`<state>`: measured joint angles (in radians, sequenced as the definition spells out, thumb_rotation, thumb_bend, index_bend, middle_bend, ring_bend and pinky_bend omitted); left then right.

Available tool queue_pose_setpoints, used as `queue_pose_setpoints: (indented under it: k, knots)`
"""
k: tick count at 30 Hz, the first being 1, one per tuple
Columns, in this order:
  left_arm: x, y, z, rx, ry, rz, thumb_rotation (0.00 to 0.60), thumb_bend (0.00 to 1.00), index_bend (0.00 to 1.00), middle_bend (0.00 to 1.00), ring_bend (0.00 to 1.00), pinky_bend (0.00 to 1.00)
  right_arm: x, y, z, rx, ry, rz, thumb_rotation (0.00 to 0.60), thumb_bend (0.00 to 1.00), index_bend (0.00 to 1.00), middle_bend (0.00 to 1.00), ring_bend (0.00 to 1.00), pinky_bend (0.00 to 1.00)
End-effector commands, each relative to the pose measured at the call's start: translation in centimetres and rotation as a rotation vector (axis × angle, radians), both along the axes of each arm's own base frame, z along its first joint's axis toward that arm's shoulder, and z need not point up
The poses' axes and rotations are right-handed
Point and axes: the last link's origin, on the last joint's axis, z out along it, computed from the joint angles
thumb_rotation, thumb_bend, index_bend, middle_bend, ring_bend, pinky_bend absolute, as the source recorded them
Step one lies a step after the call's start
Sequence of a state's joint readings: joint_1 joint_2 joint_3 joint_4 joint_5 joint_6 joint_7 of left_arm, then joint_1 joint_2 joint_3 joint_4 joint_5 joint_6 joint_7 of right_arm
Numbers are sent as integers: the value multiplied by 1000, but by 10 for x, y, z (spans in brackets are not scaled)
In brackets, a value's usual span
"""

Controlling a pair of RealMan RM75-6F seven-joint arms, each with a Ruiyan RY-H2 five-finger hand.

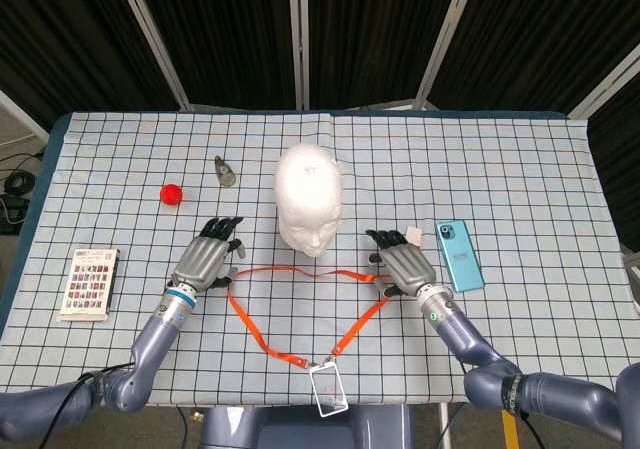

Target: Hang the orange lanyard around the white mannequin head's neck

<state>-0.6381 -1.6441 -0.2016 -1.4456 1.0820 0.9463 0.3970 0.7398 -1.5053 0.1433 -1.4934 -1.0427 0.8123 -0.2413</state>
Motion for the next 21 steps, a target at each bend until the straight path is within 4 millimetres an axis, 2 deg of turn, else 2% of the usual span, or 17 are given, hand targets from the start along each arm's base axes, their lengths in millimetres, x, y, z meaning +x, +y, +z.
queue_pose_setpoints:
  k: [1,7,21]
  knots:
    - [4,0,-10,-18,-6,7,600,448,438,0,0,0,-1,0,0,5,-4,1,600,532,728,39,0,0]
    - [1,2,-24,-32,9,40,600,448,440,0,0,0,-1,2,-1,13,-4,12,600,532,728,40,0,0]
    - [-5,1,-37,-57,8,70,600,474,464,0,0,0,-1,3,-4,12,7,22,600,532,728,44,0,0]
